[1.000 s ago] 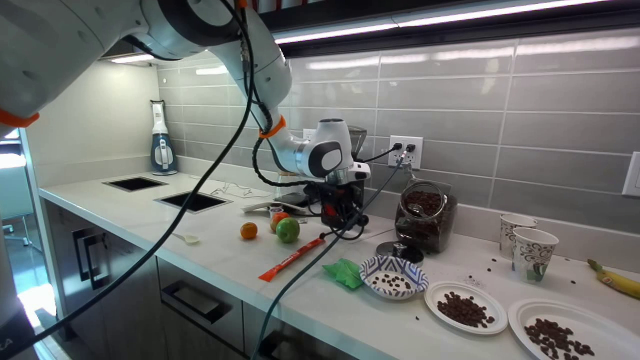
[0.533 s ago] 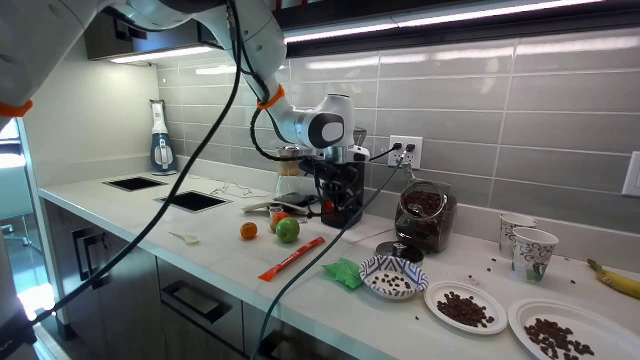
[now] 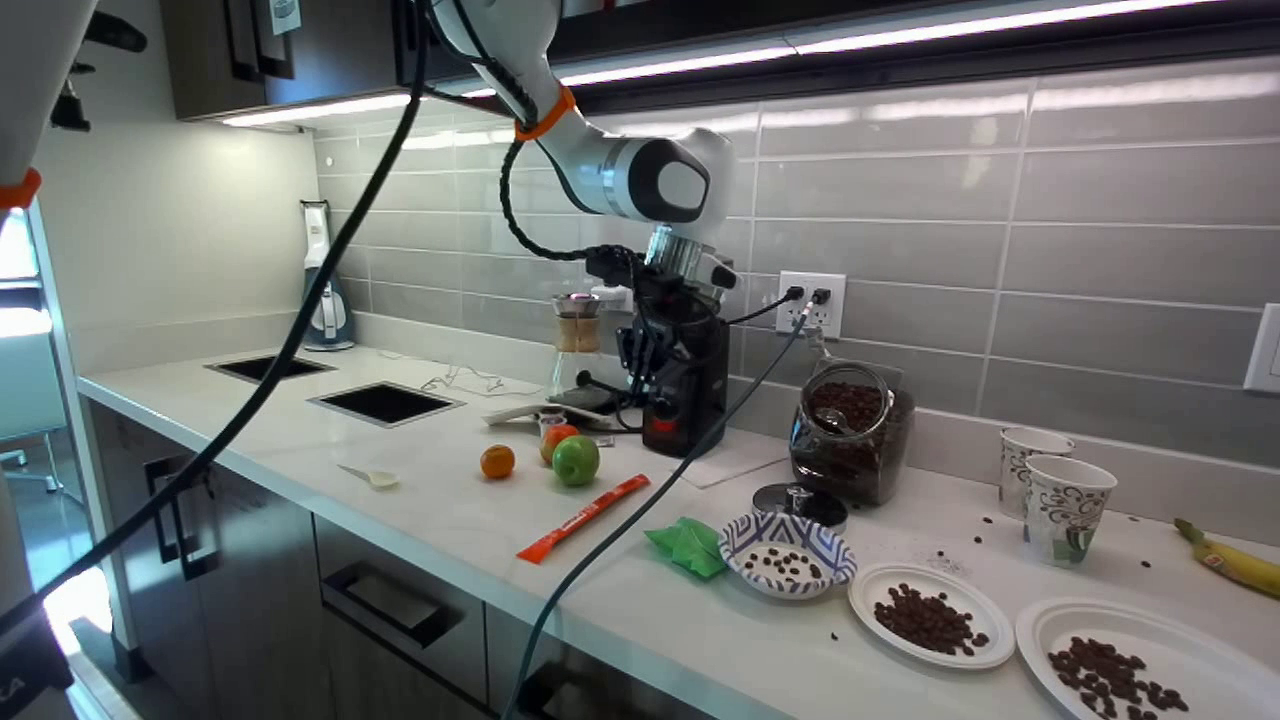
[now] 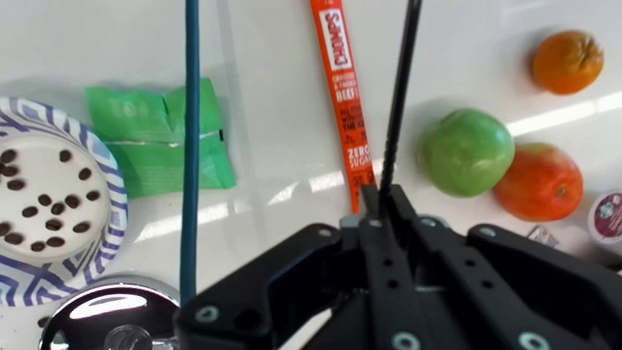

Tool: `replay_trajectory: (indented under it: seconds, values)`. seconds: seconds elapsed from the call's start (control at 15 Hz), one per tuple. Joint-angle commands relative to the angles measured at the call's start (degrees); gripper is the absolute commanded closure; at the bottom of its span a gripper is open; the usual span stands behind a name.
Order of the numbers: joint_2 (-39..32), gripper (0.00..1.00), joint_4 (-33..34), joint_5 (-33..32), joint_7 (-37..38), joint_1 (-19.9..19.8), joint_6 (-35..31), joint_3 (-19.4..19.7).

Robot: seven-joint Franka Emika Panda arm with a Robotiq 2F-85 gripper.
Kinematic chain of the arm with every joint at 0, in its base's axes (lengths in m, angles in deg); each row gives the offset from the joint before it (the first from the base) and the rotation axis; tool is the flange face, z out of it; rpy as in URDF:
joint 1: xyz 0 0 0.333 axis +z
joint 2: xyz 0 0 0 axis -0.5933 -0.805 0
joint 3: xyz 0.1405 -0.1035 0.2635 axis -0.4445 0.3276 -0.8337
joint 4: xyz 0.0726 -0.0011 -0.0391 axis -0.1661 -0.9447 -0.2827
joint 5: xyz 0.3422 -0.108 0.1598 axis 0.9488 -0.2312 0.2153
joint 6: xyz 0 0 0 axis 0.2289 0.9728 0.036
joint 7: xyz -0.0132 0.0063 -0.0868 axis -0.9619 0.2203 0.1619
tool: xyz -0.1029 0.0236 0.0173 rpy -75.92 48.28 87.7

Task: Use the black spoon to place some coffee beans from the glass container on the white plate on the left.

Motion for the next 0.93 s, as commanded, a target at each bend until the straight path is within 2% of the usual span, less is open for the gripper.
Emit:
replay_trajectory:
  seconds: [0.0, 0.2, 0.4, 0.67, 0.87]
  values:
    - [4.67, 0.99, -2.82, -1.17, -5.28, -0.47, 6.22, 1.39]
    - [7.93, 0.99, -4.27, -4.87, -8.1, -0.46, 8.51, 3.17]
    - [10.97, 0.99, -5.3, -4.86, -12.2, -1.34, 12.04, 4.32]
    - [14.4, 0.99, -6.67, -5.65, -10.42, -1.73, 11.84, 6.47]
    - [16.89, 0.99, -8.0, -7.66, -7.41, -1.88, 8.73, 8.07]
